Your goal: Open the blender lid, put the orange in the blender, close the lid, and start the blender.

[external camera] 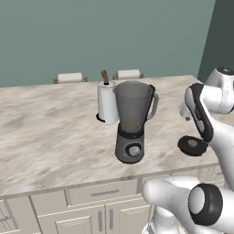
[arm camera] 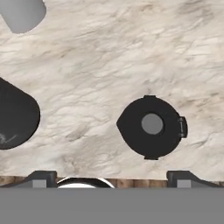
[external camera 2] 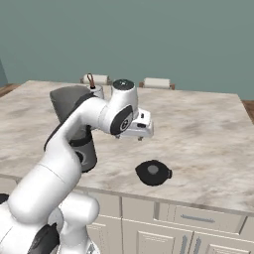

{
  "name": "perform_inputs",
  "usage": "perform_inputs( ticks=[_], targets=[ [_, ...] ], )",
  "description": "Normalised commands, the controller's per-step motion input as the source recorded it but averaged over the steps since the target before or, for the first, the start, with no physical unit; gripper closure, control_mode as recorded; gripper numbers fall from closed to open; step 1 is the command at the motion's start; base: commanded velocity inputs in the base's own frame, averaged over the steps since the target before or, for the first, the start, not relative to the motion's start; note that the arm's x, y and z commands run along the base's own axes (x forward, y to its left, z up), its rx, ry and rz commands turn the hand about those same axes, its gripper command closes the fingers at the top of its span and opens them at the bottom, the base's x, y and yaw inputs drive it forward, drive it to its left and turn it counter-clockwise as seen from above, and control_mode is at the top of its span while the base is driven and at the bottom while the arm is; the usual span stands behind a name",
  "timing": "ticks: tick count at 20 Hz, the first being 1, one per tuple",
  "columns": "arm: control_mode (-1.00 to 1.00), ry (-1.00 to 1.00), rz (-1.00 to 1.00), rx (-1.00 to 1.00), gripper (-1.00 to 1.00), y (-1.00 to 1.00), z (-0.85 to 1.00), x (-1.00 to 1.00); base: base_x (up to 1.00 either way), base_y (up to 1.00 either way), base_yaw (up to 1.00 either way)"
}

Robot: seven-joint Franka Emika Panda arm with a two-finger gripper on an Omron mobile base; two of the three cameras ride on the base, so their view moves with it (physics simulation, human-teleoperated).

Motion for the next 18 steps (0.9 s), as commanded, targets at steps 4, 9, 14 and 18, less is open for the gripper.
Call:
perform_inputs(
  ticks=[4,9,14,18],
  targets=[
    [-1.0,0.08,-0.13,0.01,-1.0,-0.9,-0.79,0.0,0.0,0.0,0.0],
    [-1.0,0.11,-0.09,0.06,-1.0,-0.65,-0.6,0.08,0.0,0.0,0.0],
    [-1.0,0.08,-0.03,0.11,-1.0,-0.4,-0.42,0.21,0.0,0.0,0.0],
    [-1.0,0.01,0.0,0.09,-1.0,-0.06,-0.31,0.23,0.0,0.0,0.0]
  ],
)
